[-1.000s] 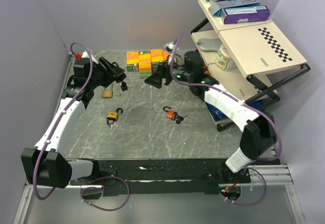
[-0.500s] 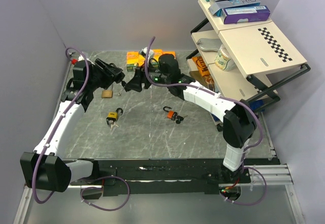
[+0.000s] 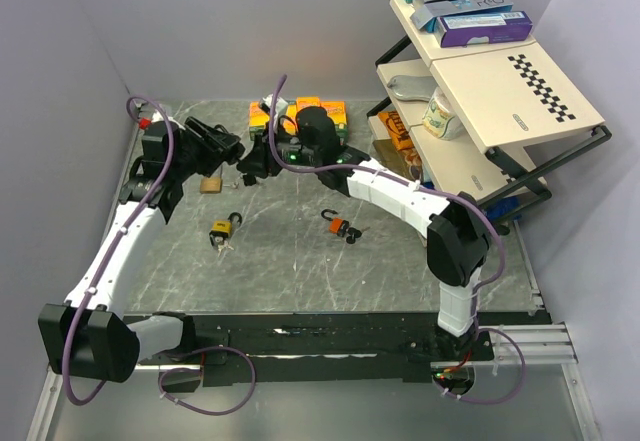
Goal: Lock with the key
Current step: Remove the key from the lock.
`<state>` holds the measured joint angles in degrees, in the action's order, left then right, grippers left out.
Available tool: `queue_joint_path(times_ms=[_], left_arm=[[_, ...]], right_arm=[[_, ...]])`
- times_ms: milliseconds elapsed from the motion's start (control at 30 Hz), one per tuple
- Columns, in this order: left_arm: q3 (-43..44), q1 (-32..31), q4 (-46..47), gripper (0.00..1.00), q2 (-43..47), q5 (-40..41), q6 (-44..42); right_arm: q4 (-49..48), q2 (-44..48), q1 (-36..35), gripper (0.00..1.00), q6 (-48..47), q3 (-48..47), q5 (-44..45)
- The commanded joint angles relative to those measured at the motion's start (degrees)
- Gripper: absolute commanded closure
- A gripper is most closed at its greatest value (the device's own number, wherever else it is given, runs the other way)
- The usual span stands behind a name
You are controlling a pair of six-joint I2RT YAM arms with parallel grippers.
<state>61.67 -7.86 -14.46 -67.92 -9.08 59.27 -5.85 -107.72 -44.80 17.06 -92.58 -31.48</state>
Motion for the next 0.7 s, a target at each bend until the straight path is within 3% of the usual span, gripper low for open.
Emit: queue_joint_path(times_ms=[0,100,267,667], left_arm=[[1.61,-0.14,6.90,0.99,2.97,0.38,1.38],[2.05,-0.14,7.16,0.99,2.71,0.56,1.47],[3.10,-0.14,7.69,0.99,2.18,1.52,1.29],[10.04,3.54,9.45,0.99,-2.83,8.99,-2.65]], right_arm=[[-0.66,-1.09,-0.99,0.72,-0.62,-2.70,0.11],[0.57,-1.00,-1.43,0.77,-1.06,-2.26,0.72],[1.01,-0.30,-1.61,1.00,-1.06,-1.03,1.16],[2.16,3.74,-2.14,1.00,1.66,5.03,0.55]])
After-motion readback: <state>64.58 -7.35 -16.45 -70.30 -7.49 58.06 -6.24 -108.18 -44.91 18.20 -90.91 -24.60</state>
